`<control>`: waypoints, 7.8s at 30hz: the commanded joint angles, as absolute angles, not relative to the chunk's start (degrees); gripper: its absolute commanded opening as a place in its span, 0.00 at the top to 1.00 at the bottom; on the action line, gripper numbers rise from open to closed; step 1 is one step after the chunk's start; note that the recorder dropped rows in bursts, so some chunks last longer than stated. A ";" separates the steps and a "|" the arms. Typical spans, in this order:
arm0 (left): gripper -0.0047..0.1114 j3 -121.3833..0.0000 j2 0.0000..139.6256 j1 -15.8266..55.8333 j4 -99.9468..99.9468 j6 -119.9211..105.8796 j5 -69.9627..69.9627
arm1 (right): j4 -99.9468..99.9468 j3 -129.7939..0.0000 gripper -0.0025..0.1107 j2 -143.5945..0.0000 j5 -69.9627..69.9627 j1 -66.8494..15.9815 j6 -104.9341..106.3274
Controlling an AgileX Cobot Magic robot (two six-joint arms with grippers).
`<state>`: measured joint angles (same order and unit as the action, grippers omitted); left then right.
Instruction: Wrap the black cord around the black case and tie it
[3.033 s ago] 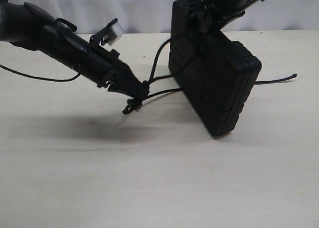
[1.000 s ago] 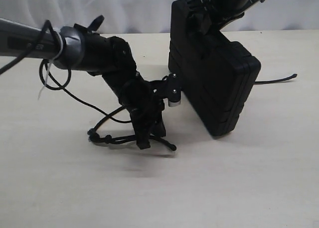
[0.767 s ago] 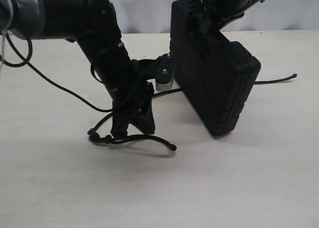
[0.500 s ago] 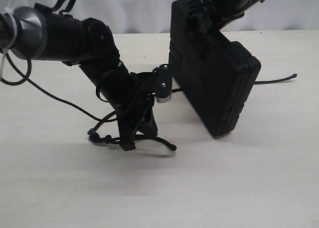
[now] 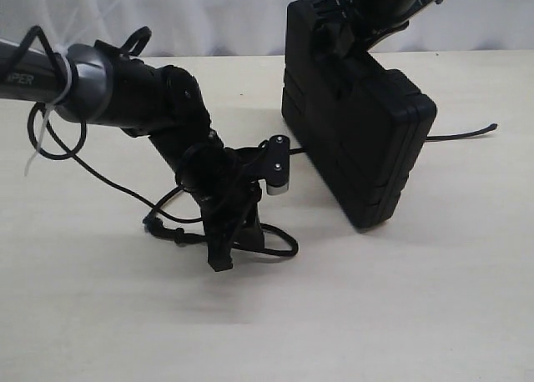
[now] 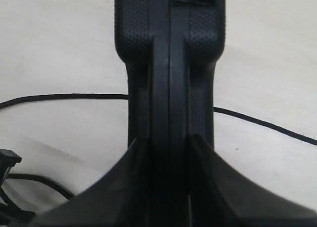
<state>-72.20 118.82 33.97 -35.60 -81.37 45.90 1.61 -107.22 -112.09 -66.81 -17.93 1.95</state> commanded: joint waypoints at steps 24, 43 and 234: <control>0.49 -72.10 115.76 34.29 -35.51 -79.29 47.85 | 1.71 -105.80 0.94 -113.19 -69.96 -18.10 2.84; 0.30 -72.10 122.95 34.65 -31.91 -79.69 36.63 | 1.71 -105.80 0.94 -113.19 -69.20 -18.10 3.79; 0.96 -73.43 110.26 42.11 -36.48 -77.81 -1.37 | 4.28 -103.59 0.94 -113.19 -68.92 -18.10 3.81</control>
<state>-73.45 110.35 39.95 -36.49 -78.24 2.00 3.40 -105.21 -111.46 -64.83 -17.93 3.70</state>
